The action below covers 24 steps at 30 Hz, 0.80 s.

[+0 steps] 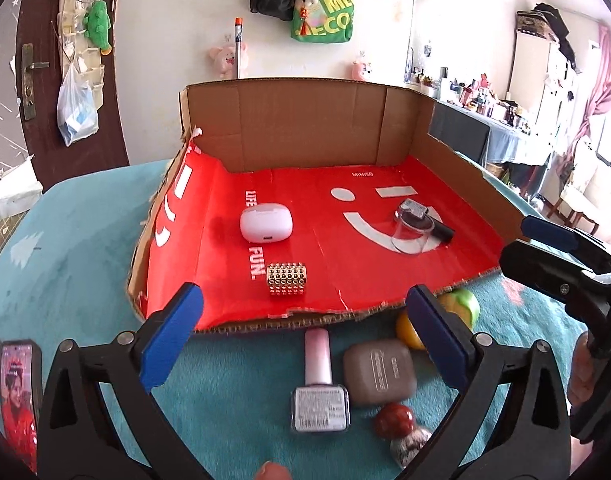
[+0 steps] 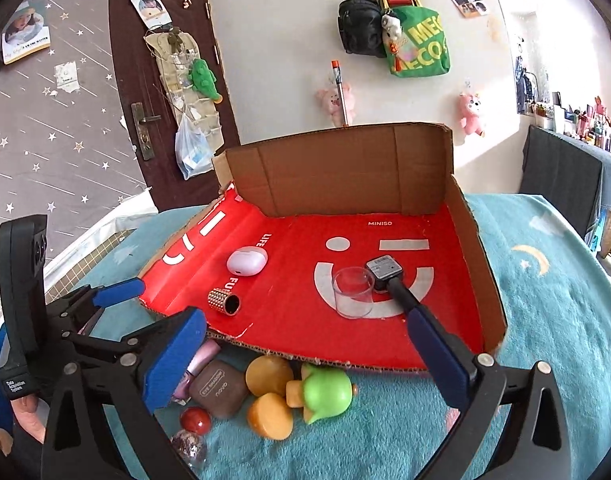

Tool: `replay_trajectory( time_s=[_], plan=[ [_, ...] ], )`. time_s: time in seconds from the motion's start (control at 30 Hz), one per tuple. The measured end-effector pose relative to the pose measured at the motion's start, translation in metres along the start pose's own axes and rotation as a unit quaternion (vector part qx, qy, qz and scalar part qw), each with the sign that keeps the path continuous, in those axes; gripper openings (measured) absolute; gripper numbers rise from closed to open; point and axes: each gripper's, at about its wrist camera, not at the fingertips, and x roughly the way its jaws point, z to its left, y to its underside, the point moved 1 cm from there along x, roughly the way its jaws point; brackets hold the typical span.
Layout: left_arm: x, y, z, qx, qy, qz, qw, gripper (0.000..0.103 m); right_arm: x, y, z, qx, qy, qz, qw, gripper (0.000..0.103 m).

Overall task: Organize rigid objects
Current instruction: 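Withdraw both tools from the box toward the items on the blanket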

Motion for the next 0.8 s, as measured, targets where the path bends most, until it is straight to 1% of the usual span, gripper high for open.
replay_trajectory(
  time_s=[0.1, 0.27, 0.4, 0.53, 0.67, 0.8],
  plan=[
    [-0.005, 0.006, -0.002, 0.002, 0.001, 0.000, 1.0000, 0.103, -0.003, 0.005, 0.001, 0.002, 0.002, -0.003, 1.000, 0.103],
    [-0.018, 0.015, -0.010, 0.009, -0.009, -0.006, 0.9999, 0.103, -0.012, 0.015, 0.004, 0.004, 0.010, -0.010, 1.000, 0.103],
    [-0.028, 0.020, -0.015, 0.012, -0.007, -0.009, 0.9999, 0.103, -0.020, 0.023, 0.005, 0.006, 0.015, -0.014, 1.000, 0.103],
    [-0.034, 0.024, -0.015, 0.009, -0.014, -0.011, 0.9998, 0.103, -0.028, 0.031, 0.005, 0.009, 0.026, -0.019, 0.999, 0.103],
    [-0.038, 0.032, -0.015, 0.003, -0.009, -0.007, 0.9999, 0.103, -0.033, 0.040, 0.007, 0.004, 0.040, -0.019, 0.999, 0.103],
    [-0.040, 0.041, -0.014, -0.001, -0.013, -0.004, 0.9999, 0.103, -0.036, 0.047, 0.008, 0.001, 0.047, -0.016, 0.999, 0.103]
  ],
)
